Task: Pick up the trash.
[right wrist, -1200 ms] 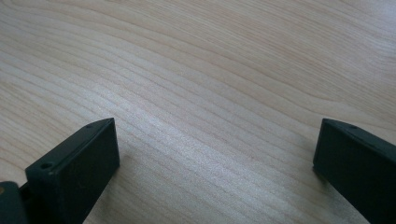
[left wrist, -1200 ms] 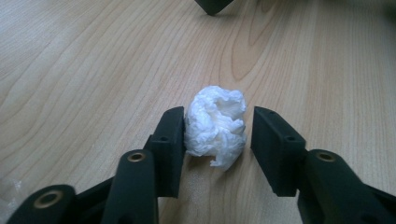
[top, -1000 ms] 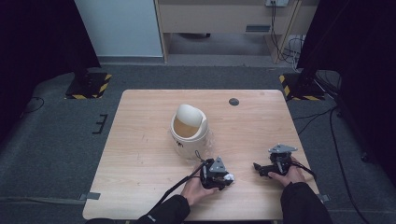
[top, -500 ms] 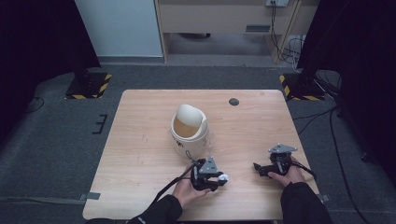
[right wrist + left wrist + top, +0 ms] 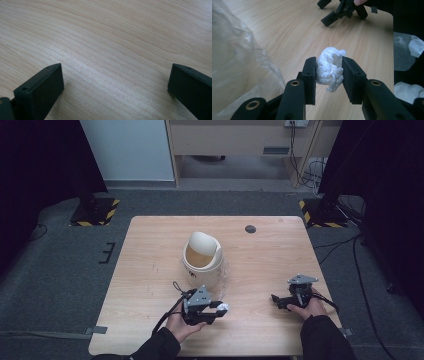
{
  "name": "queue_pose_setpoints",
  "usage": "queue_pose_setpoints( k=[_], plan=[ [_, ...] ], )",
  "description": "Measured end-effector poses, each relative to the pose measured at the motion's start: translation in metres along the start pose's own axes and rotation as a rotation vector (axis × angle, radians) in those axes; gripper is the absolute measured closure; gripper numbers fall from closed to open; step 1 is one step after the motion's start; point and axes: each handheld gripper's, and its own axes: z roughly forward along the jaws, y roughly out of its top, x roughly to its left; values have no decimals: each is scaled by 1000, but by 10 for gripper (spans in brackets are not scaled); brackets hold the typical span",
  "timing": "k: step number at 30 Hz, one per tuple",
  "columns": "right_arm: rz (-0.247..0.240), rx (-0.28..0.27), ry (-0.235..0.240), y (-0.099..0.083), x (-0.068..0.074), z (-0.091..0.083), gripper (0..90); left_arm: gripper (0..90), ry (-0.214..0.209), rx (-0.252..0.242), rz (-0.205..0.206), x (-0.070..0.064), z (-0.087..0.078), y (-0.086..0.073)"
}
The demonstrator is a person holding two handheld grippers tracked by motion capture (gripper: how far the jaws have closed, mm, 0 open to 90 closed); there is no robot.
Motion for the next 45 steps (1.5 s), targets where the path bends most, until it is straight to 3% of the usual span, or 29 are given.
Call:
queue_pose_setpoints(
  k=[11,20,28,39,45],
  plan=[
    [-1,0,0,0,0,0,6,649,97,-99,-63,16,-49,-10],
    [-1,0,0,0,0,0,5,648,168,-186,-104,30,-77,-11],
    [-1,0,0,0,0,0,5,642,214,-244,-111,38,-94,-8],
    [0,0,0,0,0,0,5,641,278,-361,-121,43,-121,4],
    [-1,0,-1,0,0,0,5,643,298,-395,-122,46,-127,8]
  ],
)
